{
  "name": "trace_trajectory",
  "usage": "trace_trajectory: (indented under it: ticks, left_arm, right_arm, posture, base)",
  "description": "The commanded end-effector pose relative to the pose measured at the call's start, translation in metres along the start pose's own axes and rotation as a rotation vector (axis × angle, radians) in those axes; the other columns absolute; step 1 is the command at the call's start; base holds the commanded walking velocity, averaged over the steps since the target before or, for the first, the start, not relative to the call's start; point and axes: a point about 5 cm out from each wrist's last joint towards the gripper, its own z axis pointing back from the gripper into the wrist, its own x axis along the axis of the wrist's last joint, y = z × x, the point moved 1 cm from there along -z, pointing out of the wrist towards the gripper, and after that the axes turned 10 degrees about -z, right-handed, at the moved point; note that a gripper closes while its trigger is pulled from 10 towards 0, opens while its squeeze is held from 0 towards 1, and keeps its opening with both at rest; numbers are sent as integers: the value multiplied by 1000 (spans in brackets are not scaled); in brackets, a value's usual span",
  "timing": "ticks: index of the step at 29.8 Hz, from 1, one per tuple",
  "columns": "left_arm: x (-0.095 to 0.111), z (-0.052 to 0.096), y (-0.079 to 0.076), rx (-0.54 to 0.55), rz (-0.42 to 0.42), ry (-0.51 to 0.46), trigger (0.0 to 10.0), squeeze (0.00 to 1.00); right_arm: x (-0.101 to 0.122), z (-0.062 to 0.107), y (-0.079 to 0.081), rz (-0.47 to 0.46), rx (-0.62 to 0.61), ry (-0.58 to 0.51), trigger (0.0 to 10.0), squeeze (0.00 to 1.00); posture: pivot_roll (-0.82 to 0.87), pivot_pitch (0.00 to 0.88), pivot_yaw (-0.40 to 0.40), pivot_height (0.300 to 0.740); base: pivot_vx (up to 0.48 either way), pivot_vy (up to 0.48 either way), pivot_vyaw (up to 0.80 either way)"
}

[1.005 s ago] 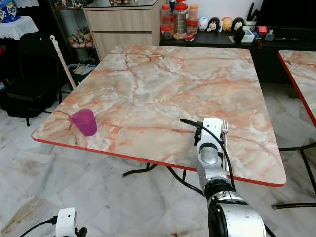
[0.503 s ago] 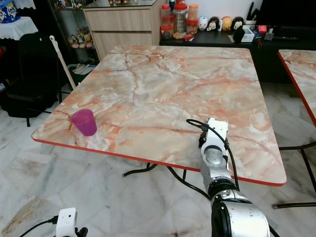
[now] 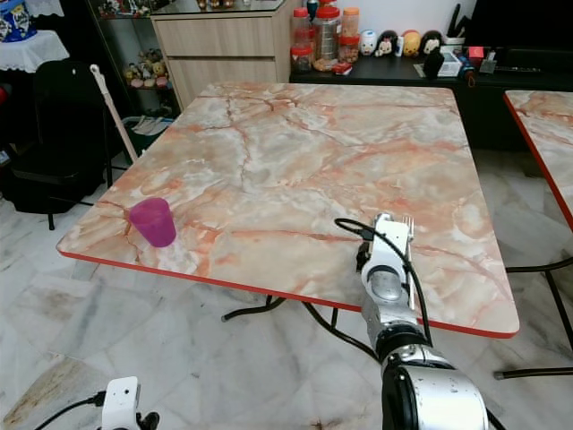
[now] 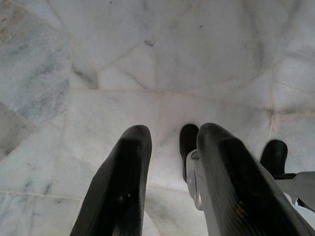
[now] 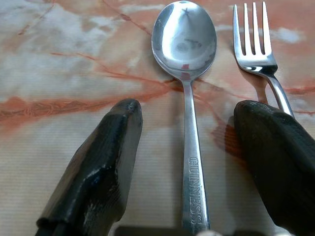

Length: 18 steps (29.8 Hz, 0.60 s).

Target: Setting the table

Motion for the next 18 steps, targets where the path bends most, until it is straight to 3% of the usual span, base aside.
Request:
trace_trajectory:
  ticks: [1,2,18]
  left_arm:
    - [-2,0,1,1,-13,14,10000,0]
    - [-2,0,0,-4,-10,17,10000,0]
    - [-2,0,-5,-30,-3,29,10000,0]
  right_arm:
    - [-8,1,3,7,10,42,10000,0]
    - [-8,1,4,9,14,45,0,0]
    - [-7,2,10,15,49,44,0,0]
  posture:
    - [25,7,86,740]
    - [26,7,82,740]
    - [22,0,78,740]
  base:
    - [0,0,0]
    - [0,0,0]
    - [0,0,0]
